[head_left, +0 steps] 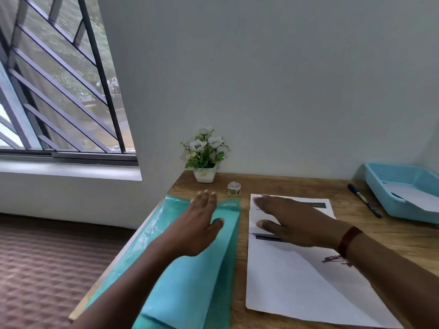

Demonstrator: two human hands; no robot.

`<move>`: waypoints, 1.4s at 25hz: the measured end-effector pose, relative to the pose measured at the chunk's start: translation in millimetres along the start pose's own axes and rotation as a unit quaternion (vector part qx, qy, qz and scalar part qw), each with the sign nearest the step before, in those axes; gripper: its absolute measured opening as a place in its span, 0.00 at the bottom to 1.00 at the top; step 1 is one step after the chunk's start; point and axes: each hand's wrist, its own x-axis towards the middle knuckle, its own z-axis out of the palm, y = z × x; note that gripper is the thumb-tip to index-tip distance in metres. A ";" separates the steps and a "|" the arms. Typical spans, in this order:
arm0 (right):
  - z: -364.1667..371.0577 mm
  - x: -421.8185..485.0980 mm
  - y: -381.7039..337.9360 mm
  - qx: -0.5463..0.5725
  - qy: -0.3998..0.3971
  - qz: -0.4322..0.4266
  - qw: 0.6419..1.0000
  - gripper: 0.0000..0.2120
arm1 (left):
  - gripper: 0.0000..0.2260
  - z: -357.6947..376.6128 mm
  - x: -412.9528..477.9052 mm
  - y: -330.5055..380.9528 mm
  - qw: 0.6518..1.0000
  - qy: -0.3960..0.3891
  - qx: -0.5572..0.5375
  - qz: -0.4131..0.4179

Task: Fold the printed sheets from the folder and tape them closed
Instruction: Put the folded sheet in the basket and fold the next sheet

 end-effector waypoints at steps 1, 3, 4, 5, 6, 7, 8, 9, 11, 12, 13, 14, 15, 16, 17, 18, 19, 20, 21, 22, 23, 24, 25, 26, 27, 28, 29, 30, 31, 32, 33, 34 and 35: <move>7.7 9.8 -5.2 0.001 0.018 -0.035 0.999 0.21 | 0.30 3.3 -6.4 -8.6 1.000 0.005 0.002 -0.009; 25.5 26.4 -12.2 0.004 0.035 -0.097 0.995 0.15 | 0.29 10.7 -18.5 -19.2 1.000 0.022 0.006 -0.016; 34.0 35.1 -16.7 0.011 0.039 -0.119 0.992 0.14 | 0.29 12.9 -23.6 -24.5 0.999 0.028 0.007 -0.026; 41.3 43.4 -21.2 0.023 0.040 -0.134 0.990 0.13 | 0.29 14.6 -26.2 -30.6 0.999 0.031 0.008 -0.042; 45.2 50.2 -26.6 0.030 0.039 -0.145 0.988 0.13 | 0.30 16.4 -26.0 -36.7 0.997 0.031 0.018 -0.061; 48.6 56.7 -31.6 0.031 0.036 -0.153 0.987 0.14 | 0.31 18.2 -24.6 -43.4 0.995 0.029 0.038 -0.085; 53.0 63.5 -36.1 0.031 0.033 -0.160 0.986 0.14 | 0.33 19.3 -23.1 -50.4 0.992 0.029 0.062 -0.111; 56.8 68.6 -40.0 0.029 0.031 -0.161 0.986 0.14 | 0.34 19.5 -21.1 -56.0 0.987 0.030 0.082 -0.136; 63.3 75.6 -44.9 0.022 0.032 -0.156 0.987 0.13 | 0.35 19.9 -18.0 -62.7 0.976 0.040 0.092 -0.192; 66.7 78.7 -46.5 0.019 0.034 -0.150 0.988 0.13 | 0.36 20.5 -17.8 -65.0 0.971 0.044 0.090 -0.217; 70.2 80.4 -46.7 0.015 0.034 -0.140 0.989 0.13 | 0.36 21.7 -17.8 -66.0 0.967 0.044 0.092 -0.232; 72.5 80.7 -45.9 0.011 0.036 -0.129 0.991 0.14 | 0.36 23.8 -17.8 -65.6 0.965 0.043 0.096 -0.238; 73.6 81.7 -45.4 0.008 0.034 -0.116 0.993 0.15 | 0.37 25.8 -18.0 -66.1 0.964 0.043 0.098 -0.244; 74.5 84.0 -45.3 0.008 0.029 -0.105 0.994 0.15 | 0.37 27.1 -19.0 -67.3 0.962 0.046 0.095 -0.251; 73.6 85.5 -46.0 0.011 0.025 -0.095 0.995 0.16 | 0.37 27.7 -19.6 -67.6 0.960 0.050 0.091 -0.259; 73.2 87.2 -46.9 0.018 0.025 -0.087 0.996 0.16 | 0.36 28.3 -20.0 -67.8 0.958 0.053 0.091 -0.267; 73.0 89.5 -47.8 0.025 0.030 -0.079 0.996 0.16 | 0.36 28.8 -21.0 -67.4 0.956 0.056 0.096 -0.273; 73.4 92.9 -48.1 0.031 0.036 -0.067 0.997 0.17 | 0.36 30.1 -21.9 -66.7 0.954 0.058 0.104 -0.275; 73.6 96.6 -48.1 0.035 0.044 -0.056 0.997 0.17 | 0.35 31.3 -22.9 -65.7 0.954 0.062 0.111 -0.272; 73.8 100.5 -47.8 0.035 0.053 -0.046 0.997 0.17 | 0.34 32.6 -24.0 -64.3 0.954 0.068 0.115 -0.267; 73.3 104.4 -48.1 0.034 0.063 -0.038 0.997 0.17 | 0.33 33.4 -25.1 -63.0 0.955 0.075 0.117 -0.261; 73.0 109.1 -47.2 0.034 0.070 -0.027 0.997 0.16 | 0.33 33.1 -26.4 -62.5 0.955 0.084 0.120 -0.256; 71.2 113.4 -46.0 0.038 0.075 -0.019 0.996 0.17 | 0.32 32.0 -27.1 -62.3 0.955 0.093 0.124 -0.253; 69.7 118.3 -43.1 0.045 0.076 -0.008 0.996 0.17 | 0.31 31.0 -27.5 -62.7 0.954 0.104 0.127 -0.251; 68.1 123.4 -39.9 0.057 0.080 0.002 0.995 0.18 | 0.30 29.6 -27.8 -63.5 0.952 0.116 0.127 -0.252; 67.4 129.3 -35.8 0.076 0.086 0.020 0.993 0.19 | 0.29 27.9 -28.0 -64.3 0.950 0.127 0.121 -0.256; 66.3 135.1 -31.9 0.093 0.087 0.039 0.991 0.19 | 0.29 26.1 -28.3 -64.9 0.948 0.138 0.115 -0.264; 64.7 141.2 -28.8 0.103 0.088 0.057 0.989 0.20 | 0.28 24.7 -28.0 -65.9 0.944 0.148 0.110 -0.274; 62.9 146.5 -25.9 0.107 0.080 0.069 0.989 0.20 | 0.27 23.7 -27.4 -67.6 0.940 0.156 0.105 -0.284; 61.5 151.0 -23.4 0.109 0.069 0.077 0.989 0.18 | 0.26 23.2 -26.9 -69.8 0.937 0.167 0.096 -0.292; 59.4 154.5 -22.7 0.108 0.055 0.079 0.990 0.16 | 0.26 22.6 -26.3 -73.2 0.933 0.182 0.083 -0.298; 57.5 156.8 -21.9 0.110 0.040 0.081 0.990 0.15 | 0.25 22.1 -25.5 -76.5 0.930 0.200 0.067 -0.299; 54.5 158.5 -21.9 0.119 0.030 0.082 0.989 0.14 | 0.24 20.7 -24.8 -79.4 0.929 0.221 0.049 -0.294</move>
